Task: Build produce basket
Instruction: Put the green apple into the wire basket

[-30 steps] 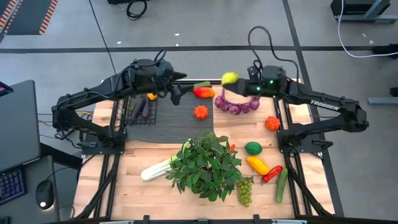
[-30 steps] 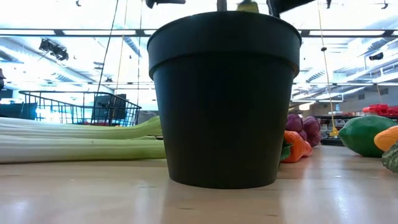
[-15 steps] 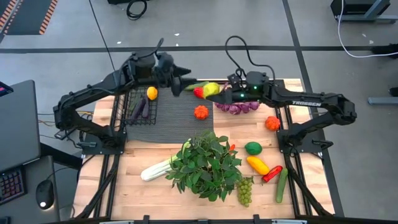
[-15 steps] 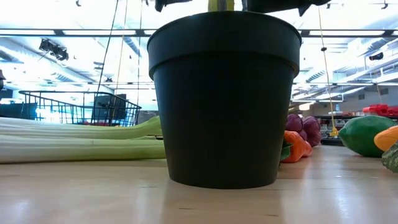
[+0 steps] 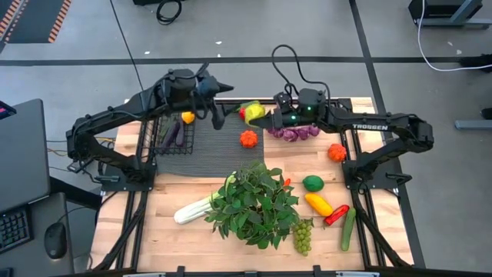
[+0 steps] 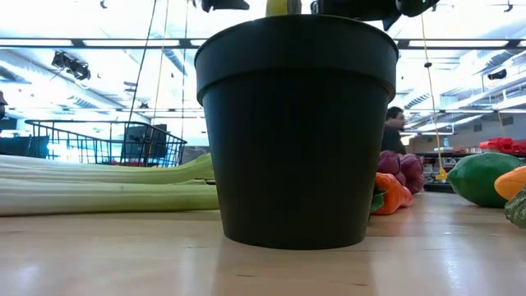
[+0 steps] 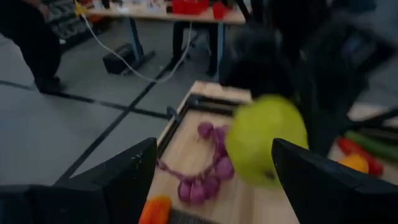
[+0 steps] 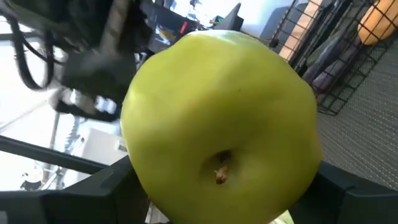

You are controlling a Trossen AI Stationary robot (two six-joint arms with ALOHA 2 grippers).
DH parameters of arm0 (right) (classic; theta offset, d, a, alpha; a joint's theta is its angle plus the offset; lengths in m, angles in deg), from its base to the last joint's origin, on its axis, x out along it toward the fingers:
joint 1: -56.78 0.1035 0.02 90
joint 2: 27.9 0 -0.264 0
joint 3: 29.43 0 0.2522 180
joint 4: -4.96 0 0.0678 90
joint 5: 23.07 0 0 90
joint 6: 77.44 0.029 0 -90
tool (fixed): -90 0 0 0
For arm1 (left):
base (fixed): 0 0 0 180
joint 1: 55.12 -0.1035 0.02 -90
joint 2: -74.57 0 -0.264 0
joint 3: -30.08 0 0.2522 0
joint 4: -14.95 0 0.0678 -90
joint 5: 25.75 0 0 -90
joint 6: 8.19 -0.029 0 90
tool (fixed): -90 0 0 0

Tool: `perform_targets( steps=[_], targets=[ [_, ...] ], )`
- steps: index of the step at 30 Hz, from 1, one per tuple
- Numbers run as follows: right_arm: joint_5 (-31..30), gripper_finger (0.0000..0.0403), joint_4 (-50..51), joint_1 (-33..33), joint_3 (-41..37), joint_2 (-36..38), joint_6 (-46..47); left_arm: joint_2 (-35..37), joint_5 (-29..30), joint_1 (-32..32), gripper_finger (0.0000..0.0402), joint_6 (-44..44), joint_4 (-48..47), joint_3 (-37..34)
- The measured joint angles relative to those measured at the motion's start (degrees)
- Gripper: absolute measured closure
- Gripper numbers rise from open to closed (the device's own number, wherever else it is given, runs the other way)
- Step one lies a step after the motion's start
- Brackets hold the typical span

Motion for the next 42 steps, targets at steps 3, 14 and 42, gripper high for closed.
perform_targets(
  steps=[3, 14, 42],
  targets=[
    [-0.02, 0.0104, -0.77, -0.37, 0.0, 0.09, 0.2, 0.0, -0.04, 0.04, 0.0076, -0.27, -1.26, 0.0],
    [-0.38, 0.0102, -5.62, -0.41, 0.0, 0.09, 4.3, 0.0, -0.02, 0.79, 0.0076, -10.49, -0.1, 0.0],
    [-4.7, 0.0102, -13.13, 1.49, 0.02, -0.12, 8.93, -3.85, -3.49, 3.29, 0.0076, -4.33, 6.97, 0.07]
  ],
)
